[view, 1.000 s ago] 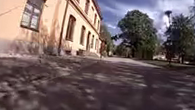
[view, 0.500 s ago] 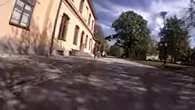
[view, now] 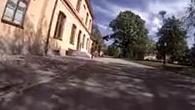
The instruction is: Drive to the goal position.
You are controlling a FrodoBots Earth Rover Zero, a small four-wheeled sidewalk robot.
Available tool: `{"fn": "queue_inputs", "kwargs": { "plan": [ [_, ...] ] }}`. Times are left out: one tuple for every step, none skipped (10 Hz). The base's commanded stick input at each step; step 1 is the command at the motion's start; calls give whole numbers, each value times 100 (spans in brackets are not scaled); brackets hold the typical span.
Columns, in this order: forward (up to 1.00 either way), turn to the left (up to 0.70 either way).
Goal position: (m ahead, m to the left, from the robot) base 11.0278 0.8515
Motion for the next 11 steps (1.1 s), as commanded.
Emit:
{"fn": "queue_inputs", "kwargs": {
  "plan": [
    [70,-9],
    [70,6],
    [70,6],
    [70,-2],
    [70,-18],
    [70,-28],
    [70,-29],
    [70,-29],
    [70,-24],
    [70,3],
    [70,6]
  ]
}}
